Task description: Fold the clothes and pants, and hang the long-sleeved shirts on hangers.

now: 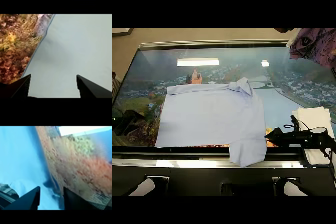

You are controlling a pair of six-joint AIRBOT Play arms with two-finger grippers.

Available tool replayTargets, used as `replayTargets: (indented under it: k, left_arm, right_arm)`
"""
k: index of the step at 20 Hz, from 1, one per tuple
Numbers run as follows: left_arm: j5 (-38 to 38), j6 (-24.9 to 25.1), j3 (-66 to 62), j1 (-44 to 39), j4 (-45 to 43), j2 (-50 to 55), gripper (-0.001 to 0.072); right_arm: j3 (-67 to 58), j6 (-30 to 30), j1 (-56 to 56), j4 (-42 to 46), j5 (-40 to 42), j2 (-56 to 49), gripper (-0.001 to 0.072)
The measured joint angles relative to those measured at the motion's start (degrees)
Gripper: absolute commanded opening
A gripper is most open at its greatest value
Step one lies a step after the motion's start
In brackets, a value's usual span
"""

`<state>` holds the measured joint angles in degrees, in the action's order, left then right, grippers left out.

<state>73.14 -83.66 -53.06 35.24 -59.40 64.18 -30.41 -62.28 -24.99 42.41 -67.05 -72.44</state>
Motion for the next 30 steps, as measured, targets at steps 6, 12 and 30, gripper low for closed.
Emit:
replayTargets:
  k: [6,12,30]
  left_arm:
    - [1.5,-0.5,2.1,1.9,-5.3,-1.1,0.0653]
    - [2.2,3.5,11.0,8.9,-6.3,-5.3,0.0653]
    - [1.4,10.9,19.2,11.3,-1.8,-2.5,0.0651]
  right_arm:
    - [0.4,1.5,0.0,-1.5,-0.1,0.0,0.0283]
    - [1.3,2.2,0.0,-1.2,0.4,0.0,0.0374]
    - [2.9,6.8,0.0,-6.3,3.5,0.0,0.0030]
